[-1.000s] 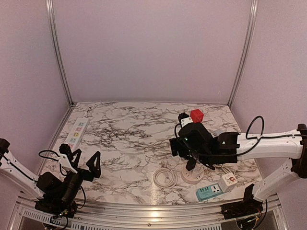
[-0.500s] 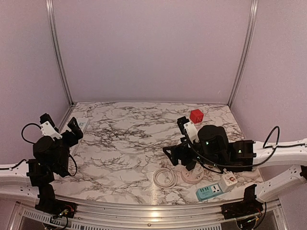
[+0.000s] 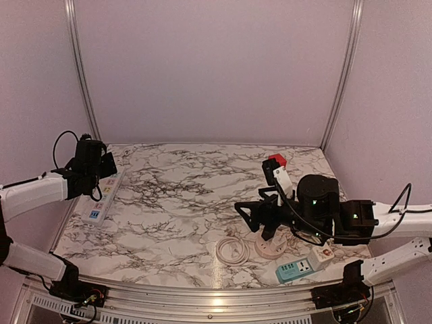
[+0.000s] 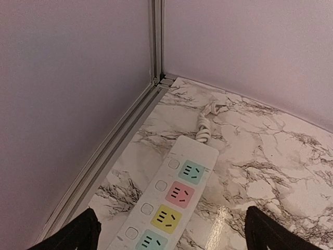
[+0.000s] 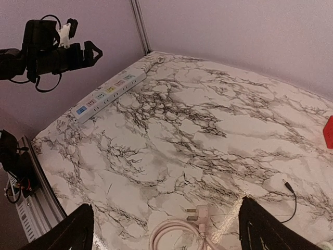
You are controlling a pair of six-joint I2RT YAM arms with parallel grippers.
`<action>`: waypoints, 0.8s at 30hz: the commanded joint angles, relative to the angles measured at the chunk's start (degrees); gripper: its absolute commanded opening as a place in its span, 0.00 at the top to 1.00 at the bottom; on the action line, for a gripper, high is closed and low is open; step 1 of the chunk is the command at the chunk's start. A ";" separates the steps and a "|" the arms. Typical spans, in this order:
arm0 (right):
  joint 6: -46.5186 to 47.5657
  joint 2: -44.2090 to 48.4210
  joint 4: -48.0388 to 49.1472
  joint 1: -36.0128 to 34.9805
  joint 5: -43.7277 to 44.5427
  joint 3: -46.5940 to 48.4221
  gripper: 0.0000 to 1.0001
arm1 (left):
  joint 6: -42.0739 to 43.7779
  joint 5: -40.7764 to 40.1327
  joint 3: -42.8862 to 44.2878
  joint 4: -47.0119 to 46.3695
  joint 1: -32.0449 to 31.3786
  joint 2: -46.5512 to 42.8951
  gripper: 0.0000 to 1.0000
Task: Insert the plug
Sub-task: Move the socket to the center of the board.
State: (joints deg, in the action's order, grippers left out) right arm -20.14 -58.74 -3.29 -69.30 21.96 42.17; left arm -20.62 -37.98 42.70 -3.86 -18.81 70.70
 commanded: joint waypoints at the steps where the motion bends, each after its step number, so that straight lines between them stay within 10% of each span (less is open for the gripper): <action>1: 0.71 1.30 1.17 -0.47 1.29 -0.19 0.09 | -0.88 12.83 4.15 6.27 5.35 4.64 0.01; 24: 1.24 2.03 1.39 -0.48 5.06 -0.87 0.09 | -6.81 34.00 4.84 -0.84 17.66 27.19 0.01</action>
State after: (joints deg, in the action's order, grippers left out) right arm -19.49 -58.04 -3.03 -69.32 25.23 40.99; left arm -26.22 -10.55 45.43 -4.54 -1.87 93.69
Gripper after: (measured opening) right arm 0.909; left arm 0.990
